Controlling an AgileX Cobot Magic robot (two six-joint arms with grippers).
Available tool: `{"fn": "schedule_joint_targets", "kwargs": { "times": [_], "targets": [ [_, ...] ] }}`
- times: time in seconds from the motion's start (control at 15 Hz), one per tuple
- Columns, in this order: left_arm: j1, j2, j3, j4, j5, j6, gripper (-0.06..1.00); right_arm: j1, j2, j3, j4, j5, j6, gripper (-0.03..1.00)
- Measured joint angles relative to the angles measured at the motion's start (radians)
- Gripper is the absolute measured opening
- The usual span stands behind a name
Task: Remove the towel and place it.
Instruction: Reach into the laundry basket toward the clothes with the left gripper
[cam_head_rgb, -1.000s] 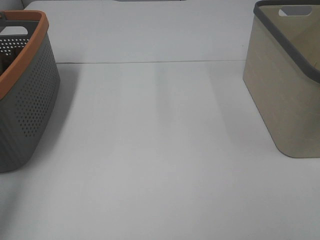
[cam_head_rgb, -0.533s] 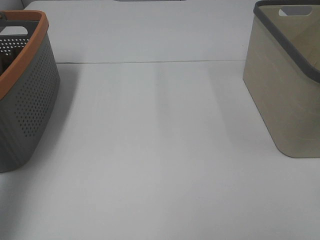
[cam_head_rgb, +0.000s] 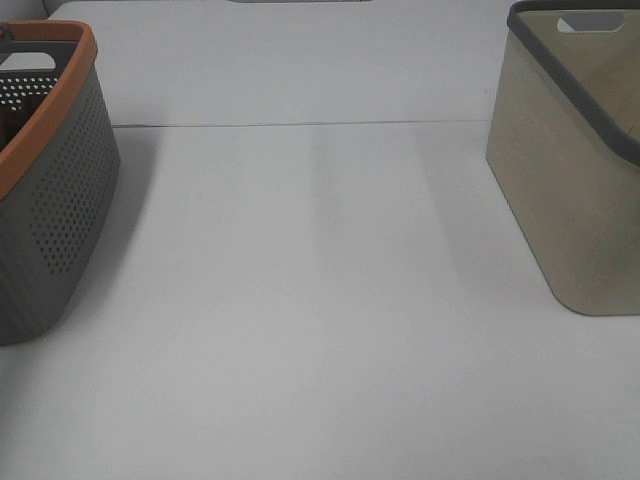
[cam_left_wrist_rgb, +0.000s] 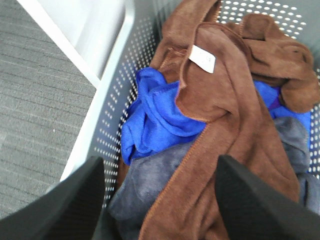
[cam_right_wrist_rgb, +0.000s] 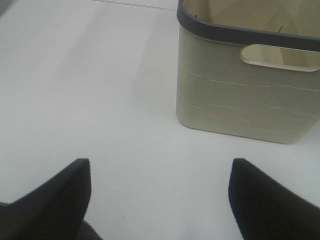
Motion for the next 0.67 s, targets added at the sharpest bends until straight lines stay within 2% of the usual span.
{"fn": "schedule_joint_targets", "kwargs": {
  "times": [0.07,0.33,0.67],
  "targets": [
    [0.019,0.032,-0.037,-0.023,0.008,0.016,0.62,0.0,0.0,0.0,0.0,0.0,0.0,0.73],
    [0.102,0.207,-0.185,-0.216,0.03,0.15,0.62,0.0,0.0,0.0,0.0,0.0,0.0,0.73],
    [0.112,0.409,-0.374,-0.275,0.077,0.21,0.62,0.0,0.0,0.0,0.0,0.0,0.0,0.73]
  ]
}}
